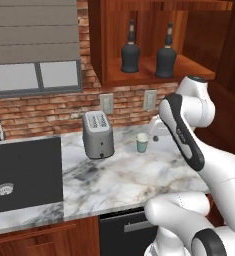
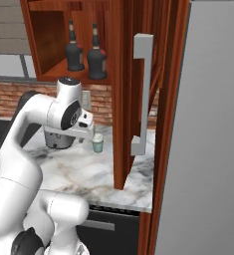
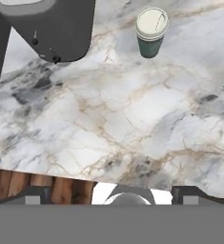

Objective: Sort all alcoholic drinks to one cabinet, and non-alcoholic drinks to the other.

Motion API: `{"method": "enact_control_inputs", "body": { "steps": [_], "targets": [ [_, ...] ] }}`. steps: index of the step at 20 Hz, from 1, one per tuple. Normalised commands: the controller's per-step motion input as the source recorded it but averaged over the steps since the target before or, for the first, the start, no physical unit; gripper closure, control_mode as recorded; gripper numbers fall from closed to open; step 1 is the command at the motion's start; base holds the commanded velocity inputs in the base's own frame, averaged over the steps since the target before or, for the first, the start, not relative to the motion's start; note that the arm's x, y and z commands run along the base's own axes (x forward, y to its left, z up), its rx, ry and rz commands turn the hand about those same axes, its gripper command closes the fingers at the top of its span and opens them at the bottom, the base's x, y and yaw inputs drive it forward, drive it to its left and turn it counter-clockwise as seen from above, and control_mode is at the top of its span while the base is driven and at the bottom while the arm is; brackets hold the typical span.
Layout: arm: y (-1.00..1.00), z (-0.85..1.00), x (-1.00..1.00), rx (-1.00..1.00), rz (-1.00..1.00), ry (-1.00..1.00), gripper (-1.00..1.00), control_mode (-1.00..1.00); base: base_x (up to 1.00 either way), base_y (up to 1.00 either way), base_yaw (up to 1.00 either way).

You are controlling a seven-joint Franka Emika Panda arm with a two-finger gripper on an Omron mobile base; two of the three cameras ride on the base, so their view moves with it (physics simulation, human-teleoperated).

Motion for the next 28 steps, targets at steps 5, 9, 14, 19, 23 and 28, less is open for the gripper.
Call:
{"method": "enact_control_inputs", "body": {
  "steps": [5,9,14,19,23,28],
  "targets": [
    [-0.13,-0.38,0.22,0.00,0.00,0.00,-1.00,-1.00,0.00,0.00,0.00],
    [-0.16,-0.45,0.06,-0.01,0.00,-0.01,-1.00,-1.00,0.00,0.00,0.00],
    [-0.03,-0.31,0.10,-0.04,0.00,-0.04,-1.00,-1.00,0.00,0.00,0.00],
    [0.00,-0.17,0.14,-0.06,0.00,-0.05,-1.00,-1.00,0.00,0.00,0.00],
    [0.00,-0.17,0.15,-0.08,0.00,-0.06,-1.00,-1.00,0.00,0.00,0.00],
    [0.00,-0.11,0.14,-0.07,0.00,-0.06,-1.00,-1.00,0.00,0.00,0.00]
  ]
}}
